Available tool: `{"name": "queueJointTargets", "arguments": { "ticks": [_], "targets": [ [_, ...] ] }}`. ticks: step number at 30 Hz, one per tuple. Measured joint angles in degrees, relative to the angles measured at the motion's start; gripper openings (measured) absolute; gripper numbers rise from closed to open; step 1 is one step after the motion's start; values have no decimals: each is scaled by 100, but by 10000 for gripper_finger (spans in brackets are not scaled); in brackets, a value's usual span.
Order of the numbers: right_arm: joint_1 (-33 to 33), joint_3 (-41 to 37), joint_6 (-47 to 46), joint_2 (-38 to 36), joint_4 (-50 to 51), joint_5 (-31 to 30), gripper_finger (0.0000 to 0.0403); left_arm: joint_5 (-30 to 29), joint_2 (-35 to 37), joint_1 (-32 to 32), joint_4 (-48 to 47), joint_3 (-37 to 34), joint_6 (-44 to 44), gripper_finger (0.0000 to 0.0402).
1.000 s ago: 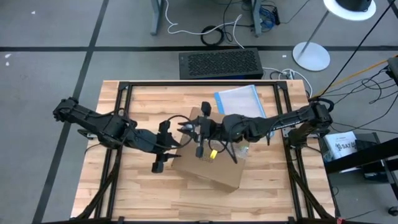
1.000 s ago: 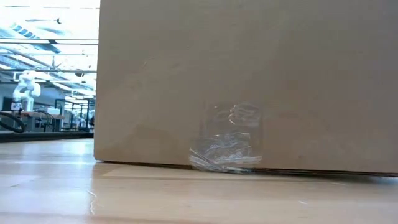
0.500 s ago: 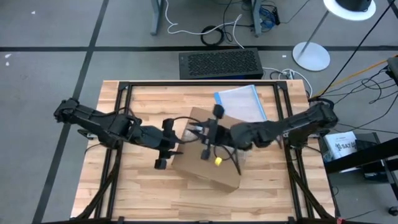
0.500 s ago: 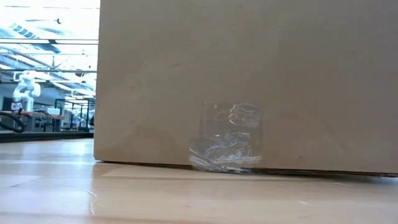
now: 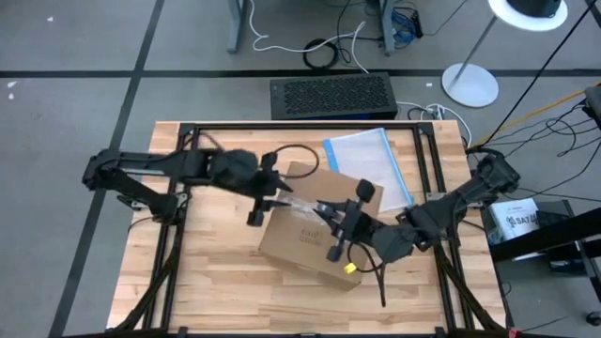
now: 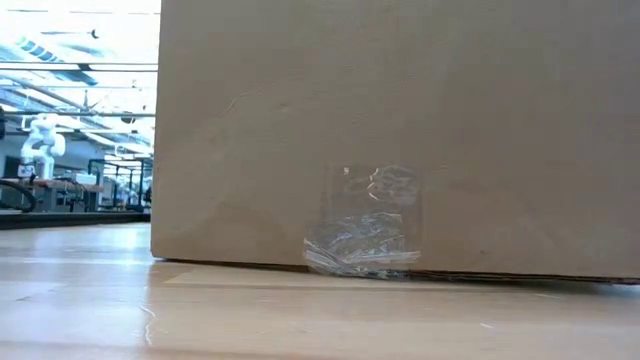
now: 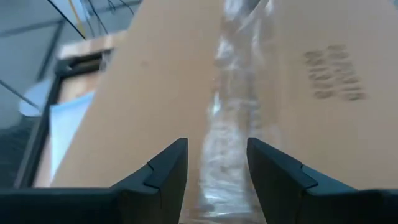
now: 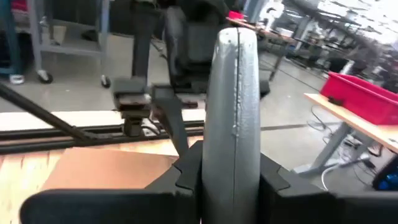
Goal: Unpack boxes
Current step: Open the cardboard box using the gray cutter
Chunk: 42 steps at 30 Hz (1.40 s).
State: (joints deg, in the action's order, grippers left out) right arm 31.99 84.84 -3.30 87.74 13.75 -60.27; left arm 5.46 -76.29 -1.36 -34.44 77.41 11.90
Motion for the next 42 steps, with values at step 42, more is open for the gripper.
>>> {"name": "queueJointTargets", "arguments": {
  "ticks": [42],
  "targets": [
    [-1288, -3139, 1705, -140, -7482, 3052, 68, 0, 162, 236, -1790, 9, -820, 170]
  ]
}}
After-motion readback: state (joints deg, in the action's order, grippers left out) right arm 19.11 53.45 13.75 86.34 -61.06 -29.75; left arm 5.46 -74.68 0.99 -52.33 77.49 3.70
